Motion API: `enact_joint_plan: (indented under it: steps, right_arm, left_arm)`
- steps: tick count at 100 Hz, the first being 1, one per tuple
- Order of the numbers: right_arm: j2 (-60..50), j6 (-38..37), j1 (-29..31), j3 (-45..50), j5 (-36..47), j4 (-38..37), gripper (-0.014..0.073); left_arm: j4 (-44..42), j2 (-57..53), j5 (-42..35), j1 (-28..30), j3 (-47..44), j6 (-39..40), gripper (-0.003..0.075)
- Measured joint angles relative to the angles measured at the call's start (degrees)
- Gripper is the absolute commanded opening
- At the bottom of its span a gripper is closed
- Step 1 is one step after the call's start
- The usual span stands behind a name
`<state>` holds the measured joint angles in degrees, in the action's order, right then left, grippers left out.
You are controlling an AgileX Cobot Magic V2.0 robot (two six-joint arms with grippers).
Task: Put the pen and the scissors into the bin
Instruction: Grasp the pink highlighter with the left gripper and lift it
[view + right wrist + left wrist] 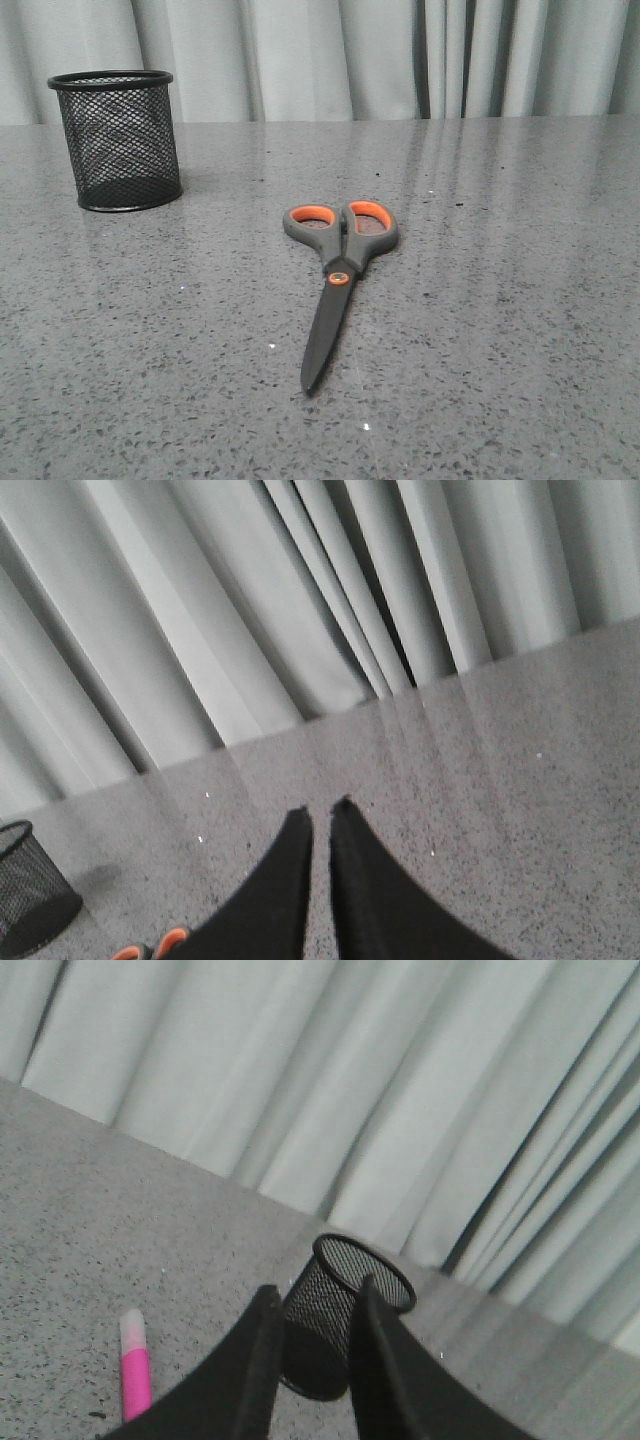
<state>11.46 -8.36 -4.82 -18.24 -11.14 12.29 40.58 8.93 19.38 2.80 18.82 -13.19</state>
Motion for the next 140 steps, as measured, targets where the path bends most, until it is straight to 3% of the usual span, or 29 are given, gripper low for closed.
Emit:
enact_joint_plan:
  steps: [10,17,46,79,140]
  right_arm:
    - [6.0,0.0,0.0,-4.7,-3.2,0.0,0.0344]
    - [9.6,0.1,0.0,-7.5,-5.8,0.0,0.0393]
    - [15.2,0.1,-2.7,-10.4,-9.5,-0.1,0.0393]
    - [15.2,0.2,-3.6,-10.4,-11.6,-0.2,0.0392]
    - [15.2,0.2,-3.6,-10.4,-12.5,-0.2,0.0392]
  left_arm:
    - [-3.6,9.1,5.8,0.0,7.5,-0.3,0.0242]
    - [-5.3,15.5,8.4,0.0,12.5,-0.3,0.0248]
    - [-15.9,40.4,19.6,0.0,28.2,10.9,0.0248]
    - [-21.6,66.8,30.2,0.0,40.9,14.1,0.02]
    - [-29.1,79.5,32.2,0.0,43.7,17.7,0.02]
